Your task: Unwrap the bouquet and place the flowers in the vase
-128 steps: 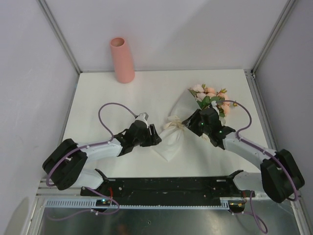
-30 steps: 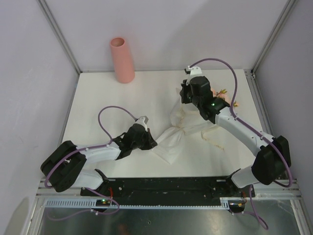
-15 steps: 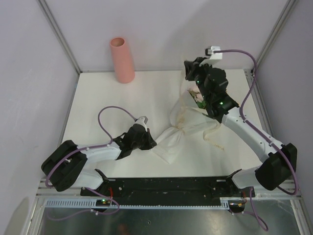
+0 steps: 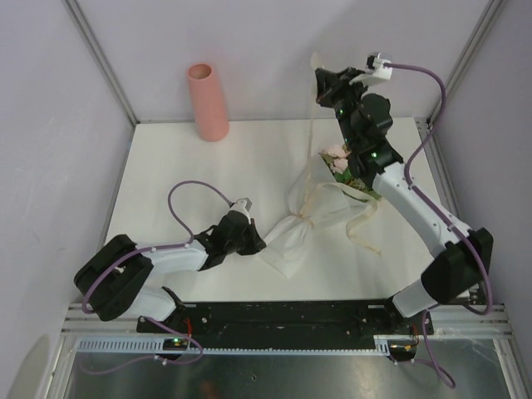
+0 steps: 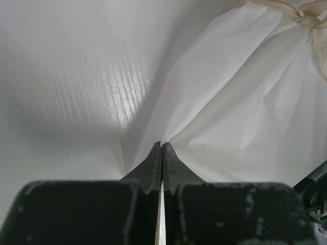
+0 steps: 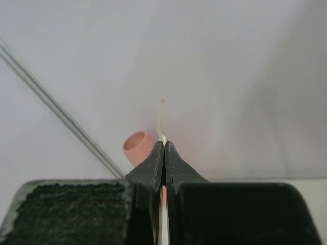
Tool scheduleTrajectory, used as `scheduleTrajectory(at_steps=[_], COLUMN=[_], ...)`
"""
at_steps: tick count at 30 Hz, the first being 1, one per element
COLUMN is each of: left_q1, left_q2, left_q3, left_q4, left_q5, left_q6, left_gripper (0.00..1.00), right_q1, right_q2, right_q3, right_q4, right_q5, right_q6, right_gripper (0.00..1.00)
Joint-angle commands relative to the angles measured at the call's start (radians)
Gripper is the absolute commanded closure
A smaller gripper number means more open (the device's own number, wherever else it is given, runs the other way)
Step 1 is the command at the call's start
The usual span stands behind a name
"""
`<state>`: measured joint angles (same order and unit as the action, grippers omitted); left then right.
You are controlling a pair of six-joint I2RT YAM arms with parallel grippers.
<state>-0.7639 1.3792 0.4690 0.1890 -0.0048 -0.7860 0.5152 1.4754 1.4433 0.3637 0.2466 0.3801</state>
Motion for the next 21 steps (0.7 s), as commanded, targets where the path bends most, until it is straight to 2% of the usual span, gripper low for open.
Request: scheduleTrajectory(at_steps=[1, 7, 11, 13, 15, 17, 19, 21], left_q1=[-0.008, -0.016, -0.026, -0.028, -0.029, -0.029, -0.029, -0.029], left_q2=[0.019, 0.015, 0.002, -0.007, -0.013, -0.016, -0.017, -0.017], left_q3=[-0.001, -0.003, -0.014, -0.017, -0.017, -0.016, -0.014, -0.012], left_q4=[0.028, 0.033, 0.037, 0.038, 0.038, 0.038, 0.038, 0.038], left_q5=[-0.022, -0.021, -0.023, -0.024, -0.027, -0.030, -0.027, -0.021], left_q6=[-0.009, -0.018, -0.026, -0.027, -0.025, -0.024, -0.024, -0.023], left_gripper=[1.00, 1.00, 1.00, 1.00, 1.00, 1.00, 1.00, 1.00], right_q1=[-0.031, -0.045, -0.050, -0.045, -0.046, -0.056, -0.078, -0.098], right_q2=[0.097, 0.199, 0.259, 0.273, 0.267, 0.242, 0.215, 0.185], right_q3=[0.219, 0.268, 0.266, 0.266, 0.257, 0.225, 0.192, 0.165], right_q4=[0.067, 0.192, 0.130, -0.006, -0.166, -0.325, -0.473, -0.613], right_q5=[-0.030, -0.110, -0.169, -0.183, -0.208, -0.217, -0.274, -0.342], right_q6=[0.103, 0.131, 0.166, 0.162, 0.153, 0.143, 0.124, 0.084], right_gripper=[1.00, 1.00, 1.00, 0.91, 0.70, 0.56, 0.46, 0.41])
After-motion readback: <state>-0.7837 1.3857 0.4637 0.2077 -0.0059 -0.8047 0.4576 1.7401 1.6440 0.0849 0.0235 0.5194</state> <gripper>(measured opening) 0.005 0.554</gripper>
